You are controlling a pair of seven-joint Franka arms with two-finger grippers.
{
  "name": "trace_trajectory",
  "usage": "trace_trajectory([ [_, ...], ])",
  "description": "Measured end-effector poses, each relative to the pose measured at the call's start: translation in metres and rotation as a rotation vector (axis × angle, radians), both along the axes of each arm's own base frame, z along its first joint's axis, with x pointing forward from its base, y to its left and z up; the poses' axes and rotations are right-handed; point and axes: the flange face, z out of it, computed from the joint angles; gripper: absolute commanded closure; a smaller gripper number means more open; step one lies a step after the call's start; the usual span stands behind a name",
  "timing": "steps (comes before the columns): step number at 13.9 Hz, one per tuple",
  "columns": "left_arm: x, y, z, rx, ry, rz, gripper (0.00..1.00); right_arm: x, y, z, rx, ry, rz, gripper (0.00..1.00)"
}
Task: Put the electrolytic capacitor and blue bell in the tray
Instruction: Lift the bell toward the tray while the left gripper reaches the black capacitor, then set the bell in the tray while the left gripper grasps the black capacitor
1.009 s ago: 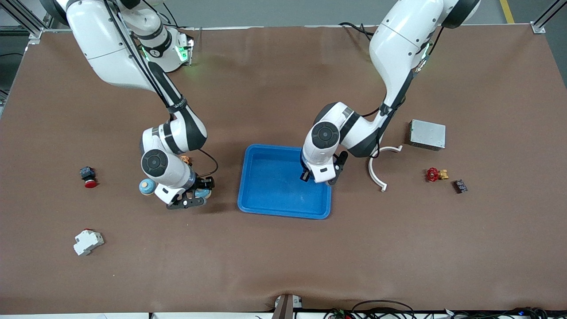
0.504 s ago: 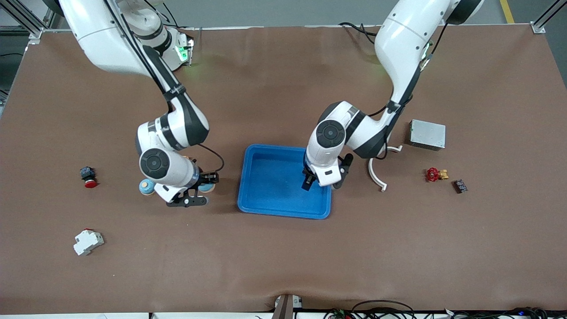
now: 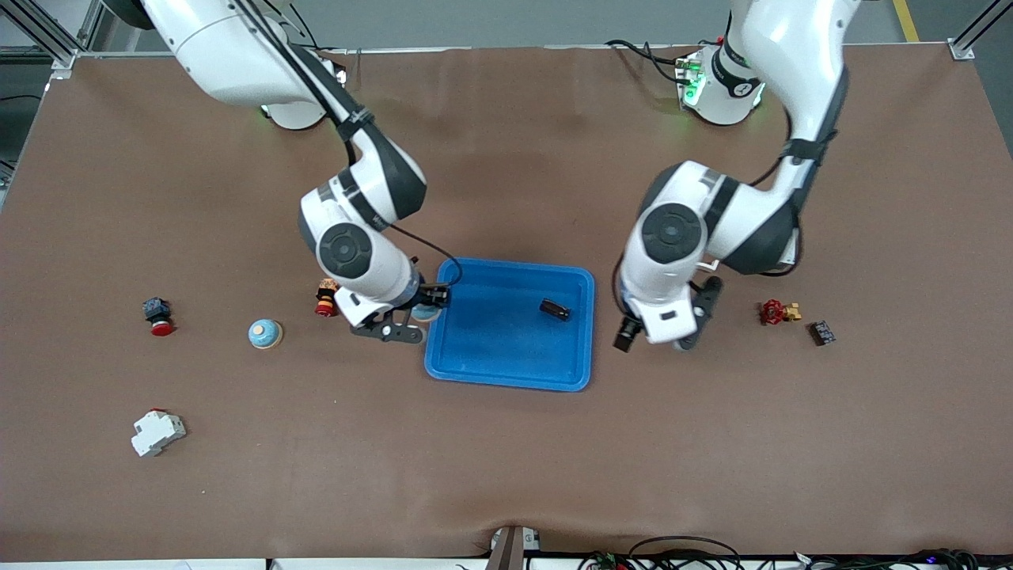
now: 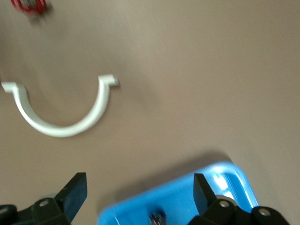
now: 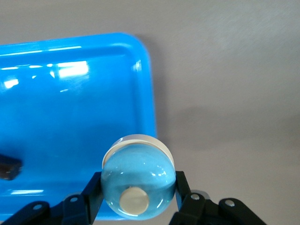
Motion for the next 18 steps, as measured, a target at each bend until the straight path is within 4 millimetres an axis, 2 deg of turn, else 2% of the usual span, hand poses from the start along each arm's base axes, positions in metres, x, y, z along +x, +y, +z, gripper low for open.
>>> trace_trajectory([
  [3,0.013,0.076,0.002,0.012,0.037,-0.062,0.00,-0.015,0.032,-0.004,-0.004,0.008,-0.031,0.97],
  [6,0.011,0.125,-0.002,0.019,0.073,-0.092,0.00,-0.021,0.046,-0.027,0.005,0.008,-0.022,0.96],
  [9,0.006,0.177,-0.021,0.021,0.136,-0.144,0.00,-0.029,0.056,-0.050,0.002,0.024,-0.008,0.96],
  [15,0.001,0.285,-0.055,-0.004,0.225,-0.270,0.00,-0.035,0.065,-0.077,0.012,0.024,-0.001,0.95],
  [18,0.001,0.323,-0.080,-0.030,0.219,-0.297,0.00,-0.034,0.065,-0.087,0.013,0.025,-0.003,0.95],
])
